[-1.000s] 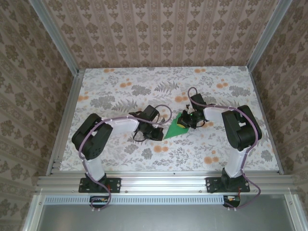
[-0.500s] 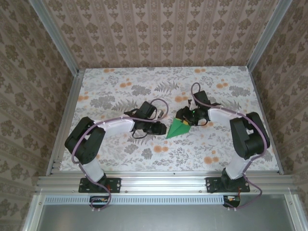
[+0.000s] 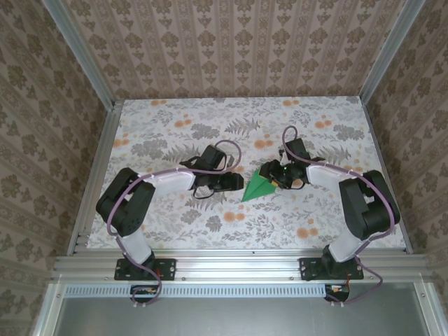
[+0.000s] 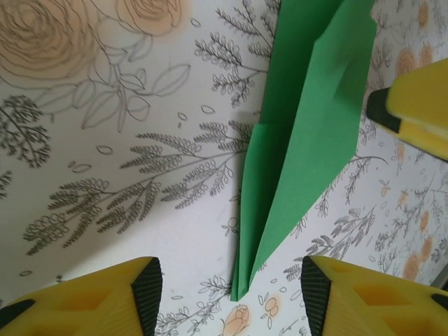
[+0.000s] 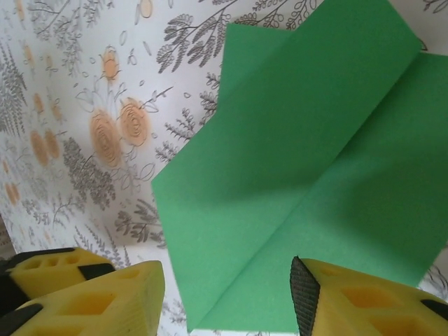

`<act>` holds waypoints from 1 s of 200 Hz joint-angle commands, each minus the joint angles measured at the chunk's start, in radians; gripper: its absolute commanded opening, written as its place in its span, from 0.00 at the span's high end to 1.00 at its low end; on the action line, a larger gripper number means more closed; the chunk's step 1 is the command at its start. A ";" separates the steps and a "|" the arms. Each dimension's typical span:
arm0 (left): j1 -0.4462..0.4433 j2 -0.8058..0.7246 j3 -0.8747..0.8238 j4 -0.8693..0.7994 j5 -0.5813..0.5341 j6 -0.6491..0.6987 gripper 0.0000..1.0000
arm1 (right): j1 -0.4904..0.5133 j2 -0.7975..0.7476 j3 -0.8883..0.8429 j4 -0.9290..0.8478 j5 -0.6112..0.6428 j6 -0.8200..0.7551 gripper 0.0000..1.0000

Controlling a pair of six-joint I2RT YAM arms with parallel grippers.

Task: Fold a paper plane with a square sheet of paper (pick it up from the middle)
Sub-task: Fourth fold the wing at the center of the table, then turn over the paper at the center of the table.

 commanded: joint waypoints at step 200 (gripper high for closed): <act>0.024 0.011 -0.024 0.039 -0.006 -0.061 0.36 | -0.004 0.162 -0.052 0.394 -0.039 0.296 0.73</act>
